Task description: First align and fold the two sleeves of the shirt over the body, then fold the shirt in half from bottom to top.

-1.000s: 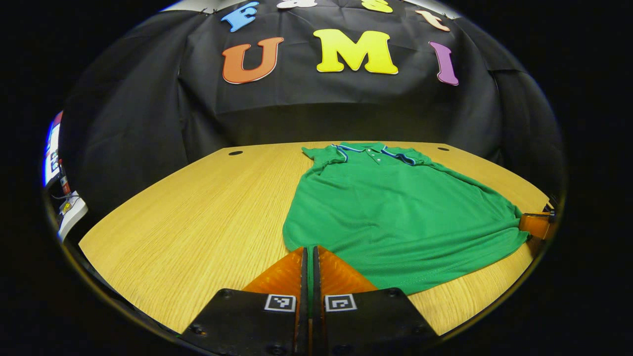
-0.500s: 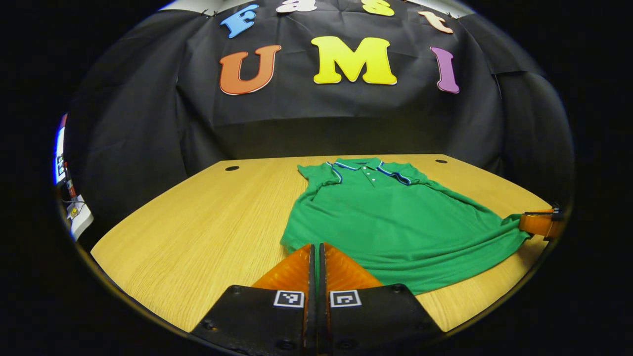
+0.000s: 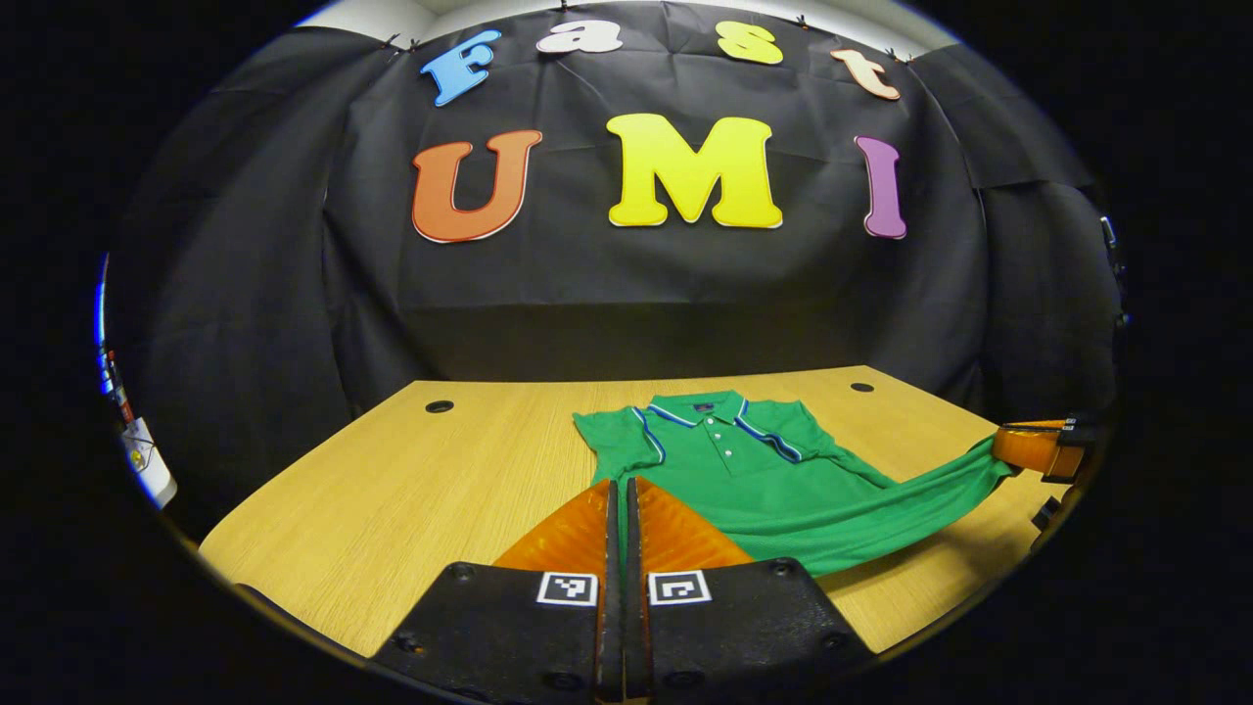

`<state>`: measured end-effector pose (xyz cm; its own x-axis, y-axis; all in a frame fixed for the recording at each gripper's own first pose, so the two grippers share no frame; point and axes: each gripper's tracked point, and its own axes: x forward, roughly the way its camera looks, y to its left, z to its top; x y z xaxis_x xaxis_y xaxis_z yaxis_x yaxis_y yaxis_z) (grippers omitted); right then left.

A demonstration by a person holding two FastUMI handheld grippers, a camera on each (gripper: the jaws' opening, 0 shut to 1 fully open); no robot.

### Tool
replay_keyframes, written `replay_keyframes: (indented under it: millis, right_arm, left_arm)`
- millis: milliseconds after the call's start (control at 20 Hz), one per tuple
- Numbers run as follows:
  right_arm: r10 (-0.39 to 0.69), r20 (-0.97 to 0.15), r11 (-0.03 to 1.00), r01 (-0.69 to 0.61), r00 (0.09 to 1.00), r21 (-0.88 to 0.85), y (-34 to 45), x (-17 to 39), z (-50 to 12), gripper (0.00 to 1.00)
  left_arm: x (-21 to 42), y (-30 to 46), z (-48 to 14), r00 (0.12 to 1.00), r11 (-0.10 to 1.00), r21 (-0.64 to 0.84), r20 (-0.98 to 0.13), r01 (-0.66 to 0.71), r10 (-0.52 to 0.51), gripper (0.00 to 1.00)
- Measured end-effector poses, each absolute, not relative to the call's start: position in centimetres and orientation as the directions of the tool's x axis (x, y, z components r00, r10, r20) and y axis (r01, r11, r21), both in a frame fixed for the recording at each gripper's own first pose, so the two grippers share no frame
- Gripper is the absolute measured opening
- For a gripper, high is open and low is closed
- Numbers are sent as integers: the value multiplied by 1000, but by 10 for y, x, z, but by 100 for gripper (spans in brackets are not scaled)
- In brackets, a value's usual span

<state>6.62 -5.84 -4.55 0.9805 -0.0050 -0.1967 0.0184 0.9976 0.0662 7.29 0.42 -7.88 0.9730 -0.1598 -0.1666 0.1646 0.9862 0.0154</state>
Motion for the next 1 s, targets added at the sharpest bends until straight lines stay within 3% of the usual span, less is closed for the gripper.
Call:
replay_keyframes:
  millis: [500, 1000]
  right_arm:
    - [-62, -146, 996, 72, 987, 61, -61, 187, 29, 0]
    - [-63, -69, 998, 64, 996, 8, -40, 320, 71, 0]
  left_arm:
    - [185, 0, -37, 979, 986, 4, -121, 164, -162, 7]
    - [313, 15, -14, 993, 995, -1, -58, 99, -99, 7]
